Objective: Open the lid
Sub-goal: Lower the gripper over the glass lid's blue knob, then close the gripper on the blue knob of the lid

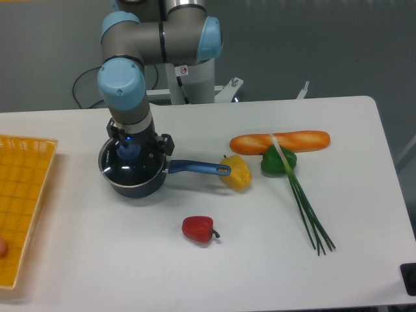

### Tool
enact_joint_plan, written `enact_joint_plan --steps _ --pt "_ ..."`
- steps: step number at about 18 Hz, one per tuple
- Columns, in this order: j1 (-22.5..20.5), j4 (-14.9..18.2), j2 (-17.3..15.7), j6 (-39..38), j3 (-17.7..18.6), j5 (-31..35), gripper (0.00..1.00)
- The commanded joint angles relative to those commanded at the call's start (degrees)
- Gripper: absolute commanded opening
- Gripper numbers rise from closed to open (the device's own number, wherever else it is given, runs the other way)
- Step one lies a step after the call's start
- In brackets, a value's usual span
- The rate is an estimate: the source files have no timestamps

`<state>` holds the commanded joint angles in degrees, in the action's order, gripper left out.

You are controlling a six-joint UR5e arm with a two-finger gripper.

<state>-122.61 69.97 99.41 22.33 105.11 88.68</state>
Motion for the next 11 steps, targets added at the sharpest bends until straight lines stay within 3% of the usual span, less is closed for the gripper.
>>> enact_joint_plan --steps 3,11 --pt "0.09 -2.99 -0.35 0.53 1.76 -1.84 1.0" --pt "0.53 -3.52 -2.37 0.61 4.13 -3.52 1.0"
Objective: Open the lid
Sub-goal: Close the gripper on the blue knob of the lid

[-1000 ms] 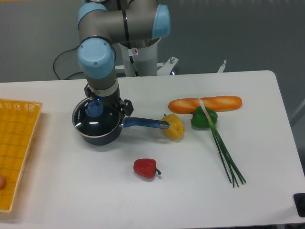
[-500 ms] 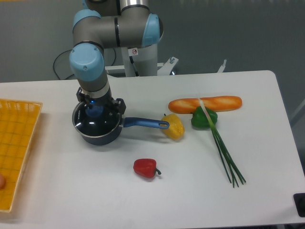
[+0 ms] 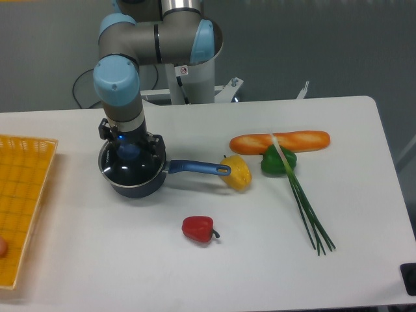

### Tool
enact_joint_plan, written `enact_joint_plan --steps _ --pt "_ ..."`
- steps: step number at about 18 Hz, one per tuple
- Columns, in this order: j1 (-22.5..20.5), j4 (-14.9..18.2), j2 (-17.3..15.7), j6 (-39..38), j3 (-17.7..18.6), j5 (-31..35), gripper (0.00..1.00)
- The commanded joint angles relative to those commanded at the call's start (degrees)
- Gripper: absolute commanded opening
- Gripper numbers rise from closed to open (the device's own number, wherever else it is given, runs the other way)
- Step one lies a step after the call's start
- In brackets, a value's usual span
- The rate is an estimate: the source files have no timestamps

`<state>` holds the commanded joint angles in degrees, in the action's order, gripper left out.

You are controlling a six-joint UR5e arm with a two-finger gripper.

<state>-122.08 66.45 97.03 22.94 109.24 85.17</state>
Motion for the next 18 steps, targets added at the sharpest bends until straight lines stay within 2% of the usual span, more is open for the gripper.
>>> enact_joint_plan --steps 11,18 --pt "1.05 -3.86 0.0 -0.35 2.12 0.0 1.0" --pt "1.23 -4.31 0.35 -0.26 2.12 0.0 1.0"
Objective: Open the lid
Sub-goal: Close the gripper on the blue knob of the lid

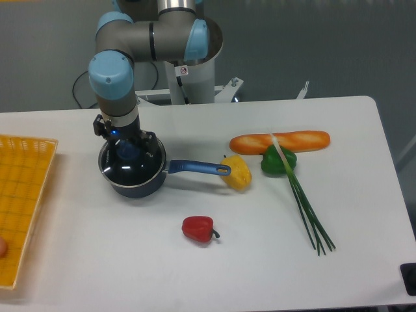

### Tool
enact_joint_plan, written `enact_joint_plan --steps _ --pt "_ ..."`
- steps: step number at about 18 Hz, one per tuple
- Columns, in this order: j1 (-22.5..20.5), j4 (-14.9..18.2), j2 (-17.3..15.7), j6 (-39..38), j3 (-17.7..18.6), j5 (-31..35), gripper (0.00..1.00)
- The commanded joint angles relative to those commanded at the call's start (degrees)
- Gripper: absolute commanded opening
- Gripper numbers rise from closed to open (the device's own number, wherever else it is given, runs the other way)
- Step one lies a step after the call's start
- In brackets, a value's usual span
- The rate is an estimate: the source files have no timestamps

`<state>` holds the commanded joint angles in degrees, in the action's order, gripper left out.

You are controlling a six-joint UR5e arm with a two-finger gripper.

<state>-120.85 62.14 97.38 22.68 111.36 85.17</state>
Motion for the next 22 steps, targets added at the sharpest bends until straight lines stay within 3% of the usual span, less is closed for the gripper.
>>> enact_joint_plan --steps 22 --pt "0.35 0.09 0.26 0.26 1.05 0.7 1.0"
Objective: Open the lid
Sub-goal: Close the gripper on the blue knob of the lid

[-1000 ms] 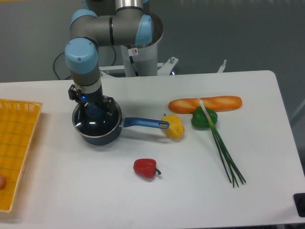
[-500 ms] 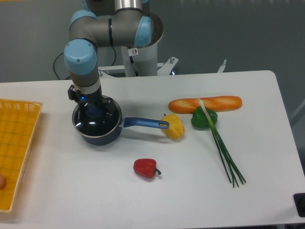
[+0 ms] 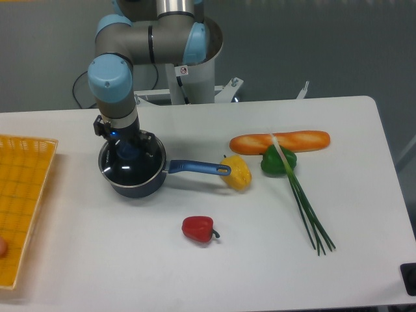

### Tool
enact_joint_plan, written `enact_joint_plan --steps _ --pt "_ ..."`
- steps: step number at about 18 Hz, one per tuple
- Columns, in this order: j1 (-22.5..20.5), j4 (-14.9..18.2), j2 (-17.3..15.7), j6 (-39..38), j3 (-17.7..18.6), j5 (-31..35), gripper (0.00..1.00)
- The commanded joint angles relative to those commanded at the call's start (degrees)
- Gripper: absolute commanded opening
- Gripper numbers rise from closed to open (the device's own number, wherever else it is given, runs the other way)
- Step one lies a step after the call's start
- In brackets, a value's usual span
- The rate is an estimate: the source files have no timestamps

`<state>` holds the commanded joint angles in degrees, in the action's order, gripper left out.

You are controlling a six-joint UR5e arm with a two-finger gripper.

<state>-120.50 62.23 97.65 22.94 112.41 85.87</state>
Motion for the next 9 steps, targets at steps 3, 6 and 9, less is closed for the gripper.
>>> enact_joint_plan --steps 3,6,9 --pt "0.0 0.09 0.0 0.0 0.0 0.0 0.93" --pt "0.0 0.09 0.0 -0.09 -0.09 -0.09 0.87" --pt "0.0 0.09 0.0 -0.17 -0.09 -0.17 0.86"
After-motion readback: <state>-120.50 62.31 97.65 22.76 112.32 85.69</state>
